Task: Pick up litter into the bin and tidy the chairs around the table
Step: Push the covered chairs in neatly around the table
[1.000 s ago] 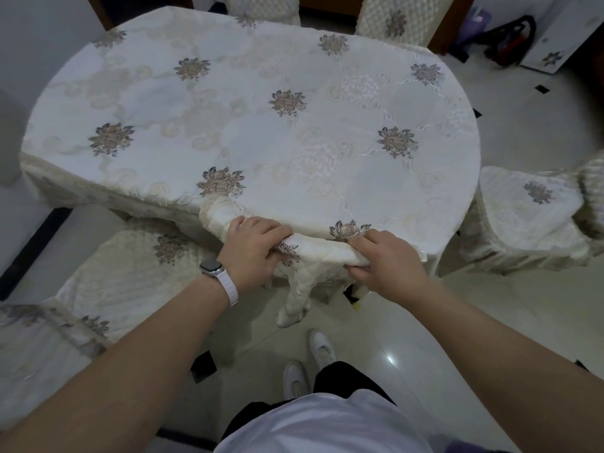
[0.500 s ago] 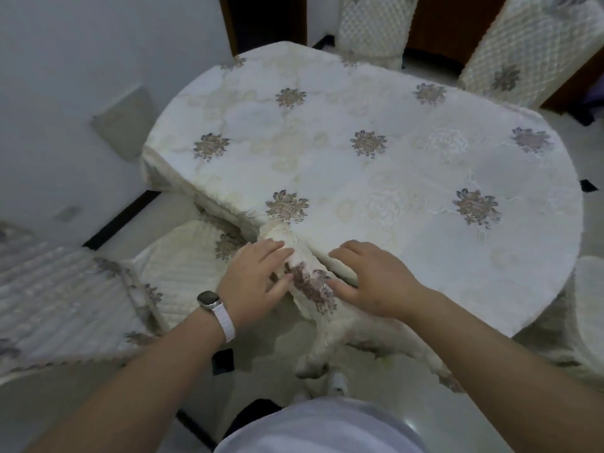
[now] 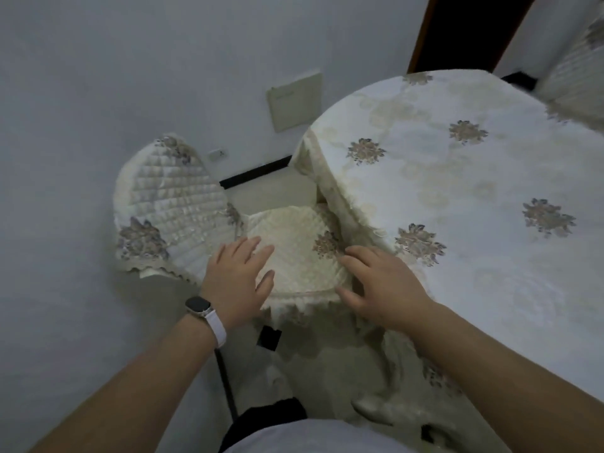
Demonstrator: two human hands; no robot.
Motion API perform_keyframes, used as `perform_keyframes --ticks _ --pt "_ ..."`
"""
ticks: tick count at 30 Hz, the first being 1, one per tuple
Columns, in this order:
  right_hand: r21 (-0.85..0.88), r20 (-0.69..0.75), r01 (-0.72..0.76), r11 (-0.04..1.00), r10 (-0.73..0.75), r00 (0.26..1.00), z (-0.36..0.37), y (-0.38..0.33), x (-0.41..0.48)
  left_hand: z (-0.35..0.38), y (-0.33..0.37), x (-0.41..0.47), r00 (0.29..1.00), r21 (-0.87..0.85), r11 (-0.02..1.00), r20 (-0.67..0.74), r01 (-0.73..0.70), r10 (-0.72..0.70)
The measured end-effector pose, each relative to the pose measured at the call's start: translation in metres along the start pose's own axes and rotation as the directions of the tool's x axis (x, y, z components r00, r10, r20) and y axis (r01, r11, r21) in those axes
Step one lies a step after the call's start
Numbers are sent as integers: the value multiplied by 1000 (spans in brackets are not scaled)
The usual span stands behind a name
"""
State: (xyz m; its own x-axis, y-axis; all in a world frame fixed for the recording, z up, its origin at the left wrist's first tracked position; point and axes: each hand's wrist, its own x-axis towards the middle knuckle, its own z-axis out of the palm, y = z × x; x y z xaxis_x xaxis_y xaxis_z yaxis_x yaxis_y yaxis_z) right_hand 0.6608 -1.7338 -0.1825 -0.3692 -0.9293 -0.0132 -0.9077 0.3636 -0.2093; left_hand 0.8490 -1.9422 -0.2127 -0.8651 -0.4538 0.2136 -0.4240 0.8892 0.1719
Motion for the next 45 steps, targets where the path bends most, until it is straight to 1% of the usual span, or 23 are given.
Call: perform_keyframes --ticks 4,7,10,13,15,18,22,25,29,32,36,38,40,45 --pt "-15 56 52 999 -51 997 6 -32 54 0 -57 4 991 -1 994 -74 108 -108" --pt "-24 73 93 995 -91 993 11 -62 96 -6 -105 10 982 -8 986 -83 167 -167" --pt "12 64 111 994 -111 992 16 -92 130 -14 -151 20 970 1 977 -114 215 -214" --pt "32 25 119 992 -120 992 24 -125 157 -21 -196 30 966 17 975 -142 222 -217" --pt "45 4 139 989 -139 990 32 -143 172 -26 -223 38 965 27 972 -135 232 -227" --pt "84 8 169 982 -171 985 45 -166 190 -32 -256 48 963 58 968 -127 245 -236" --pt "148 6 205 968 -208 978 66 -193 216 -35 -292 61 957 59 957 -69 285 -281" --pt "206 -14 201 958 -203 979 84 -213 238 -34 -313 68 951 70 948 -42 310 -308" --pt "300 -26 188 935 -189 982 100 -240 262 -32 -332 77 946 77 945 41 317 -321" --pt "342 -39 168 924 -165 986 109 -257 278 -30 -344 86 951 7 952 39 306 -306" --pt "360 -13 157 920 -164 986 116 -270 291 -25 -352 95 954 -120 947 14 298 -299" --pt "349 -14 148 925 -153 988 118 -274 296 -24 -353 97 943 -153 931 29 331 -330" --pt "357 -19 125 926 -127 992 121 -280 301 -25 -354 100 927 -159 914 65 374 -368" --pt "423 -26 89 902 -87 996 132 -305 311 -29 -358 100 932 -155 921 115 358 -344"
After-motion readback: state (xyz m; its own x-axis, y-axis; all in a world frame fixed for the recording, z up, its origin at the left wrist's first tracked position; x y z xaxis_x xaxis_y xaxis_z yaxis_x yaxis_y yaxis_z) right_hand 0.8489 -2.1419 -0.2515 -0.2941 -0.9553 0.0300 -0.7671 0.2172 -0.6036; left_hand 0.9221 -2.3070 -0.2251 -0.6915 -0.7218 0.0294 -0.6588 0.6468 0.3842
